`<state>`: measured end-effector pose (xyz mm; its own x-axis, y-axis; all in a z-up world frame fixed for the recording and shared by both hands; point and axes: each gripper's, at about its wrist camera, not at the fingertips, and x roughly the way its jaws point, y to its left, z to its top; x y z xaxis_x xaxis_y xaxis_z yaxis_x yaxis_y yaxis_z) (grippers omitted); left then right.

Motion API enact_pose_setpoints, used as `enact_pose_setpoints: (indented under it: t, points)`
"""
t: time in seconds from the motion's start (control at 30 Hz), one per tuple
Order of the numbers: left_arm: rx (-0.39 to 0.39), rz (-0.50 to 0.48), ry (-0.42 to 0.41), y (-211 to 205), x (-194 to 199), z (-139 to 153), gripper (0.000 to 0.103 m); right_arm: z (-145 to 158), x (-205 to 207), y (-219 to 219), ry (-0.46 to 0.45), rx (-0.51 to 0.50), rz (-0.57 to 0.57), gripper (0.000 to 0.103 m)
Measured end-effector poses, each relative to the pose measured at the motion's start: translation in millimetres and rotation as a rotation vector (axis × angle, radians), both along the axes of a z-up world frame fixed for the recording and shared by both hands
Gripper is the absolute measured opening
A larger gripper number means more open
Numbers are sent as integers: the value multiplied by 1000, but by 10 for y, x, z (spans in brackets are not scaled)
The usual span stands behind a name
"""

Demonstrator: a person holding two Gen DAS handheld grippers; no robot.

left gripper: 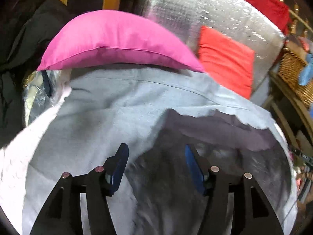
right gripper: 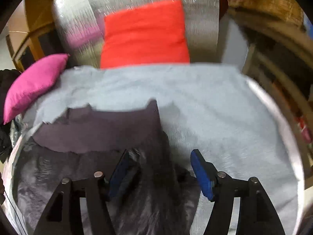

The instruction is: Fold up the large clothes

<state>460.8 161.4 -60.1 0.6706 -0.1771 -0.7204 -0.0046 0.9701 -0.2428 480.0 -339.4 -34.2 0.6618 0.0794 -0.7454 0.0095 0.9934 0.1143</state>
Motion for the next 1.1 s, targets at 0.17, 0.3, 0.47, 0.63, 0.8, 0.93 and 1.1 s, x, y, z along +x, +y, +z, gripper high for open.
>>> enact_pose_setpoints:
  t: [0.17,0.3,0.47,0.63,0.8,0.93,1.1]
  points:
    - [69,-55,40,-424,-300,-309,61,66,-396,505,-33,-22,137,69]
    - [101,-37,107,-482,-325,-706,63,-533,-442,686,109,-89,130,69]
    - [129,-52,140,-484,-268,-629,63,-713,-402,579,128,-20,94,70]
    - [63,-9,16,-201,-249,-168,87,-288,-403,174,23,127,55,75]
    - [-33,-12,111,43,198,-271,96,-457,-170,-515,90,244,-74,86]
    - [-47,-27,172,58,292,-493,96,-763,-56,-829,168,444,-66,86]
    - [-116,-56,274,-6,358,-775,96,-1013,10,-652,263,498,-3,86]
